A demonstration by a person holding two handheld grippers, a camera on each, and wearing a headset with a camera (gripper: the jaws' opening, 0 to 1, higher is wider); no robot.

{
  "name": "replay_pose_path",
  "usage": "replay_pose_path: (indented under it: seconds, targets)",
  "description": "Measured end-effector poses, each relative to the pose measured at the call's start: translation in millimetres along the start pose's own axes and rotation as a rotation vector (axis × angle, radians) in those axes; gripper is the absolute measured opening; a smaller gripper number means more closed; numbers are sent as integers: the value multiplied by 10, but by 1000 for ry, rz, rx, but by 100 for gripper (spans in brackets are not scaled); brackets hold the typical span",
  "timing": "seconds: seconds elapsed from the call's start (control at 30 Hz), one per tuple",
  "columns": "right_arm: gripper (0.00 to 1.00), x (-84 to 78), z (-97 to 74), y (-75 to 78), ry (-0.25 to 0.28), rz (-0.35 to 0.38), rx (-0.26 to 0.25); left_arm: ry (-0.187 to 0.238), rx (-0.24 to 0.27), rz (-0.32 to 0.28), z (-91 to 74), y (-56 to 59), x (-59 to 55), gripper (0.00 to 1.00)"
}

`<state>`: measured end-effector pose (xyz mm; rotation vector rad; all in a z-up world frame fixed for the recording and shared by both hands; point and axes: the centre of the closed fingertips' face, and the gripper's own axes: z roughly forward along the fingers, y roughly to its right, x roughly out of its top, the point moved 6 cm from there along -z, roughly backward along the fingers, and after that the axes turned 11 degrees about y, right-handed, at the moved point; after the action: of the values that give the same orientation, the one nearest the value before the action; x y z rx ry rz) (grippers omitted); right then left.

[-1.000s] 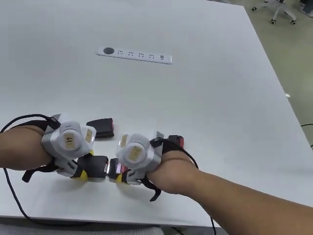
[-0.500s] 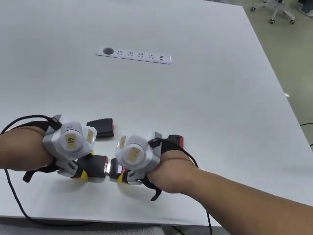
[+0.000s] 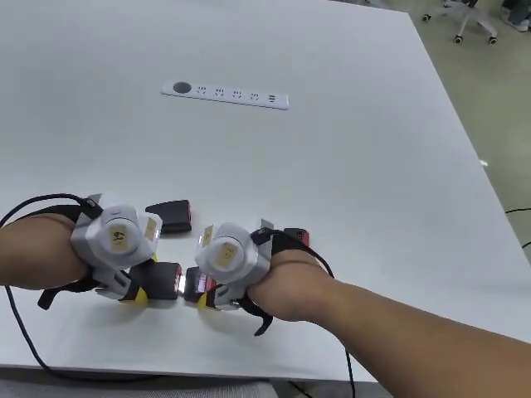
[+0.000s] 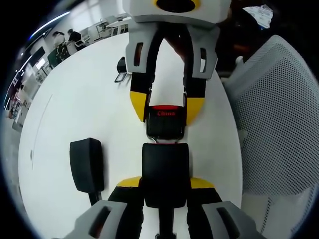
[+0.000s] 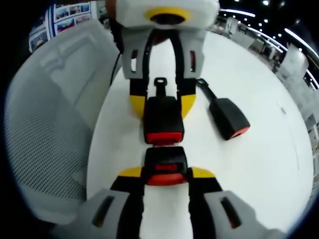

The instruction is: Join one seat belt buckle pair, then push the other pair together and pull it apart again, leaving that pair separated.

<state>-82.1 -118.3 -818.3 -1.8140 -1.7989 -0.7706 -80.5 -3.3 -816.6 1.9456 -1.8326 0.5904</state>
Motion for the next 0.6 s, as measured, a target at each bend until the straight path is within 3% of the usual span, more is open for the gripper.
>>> replay_pose_path:
  seconds: [0.6]
  targets:
    - [33, -10, 8, 10, 4, 23, 3, 1, 3, -4, 1, -2, -1, 33]
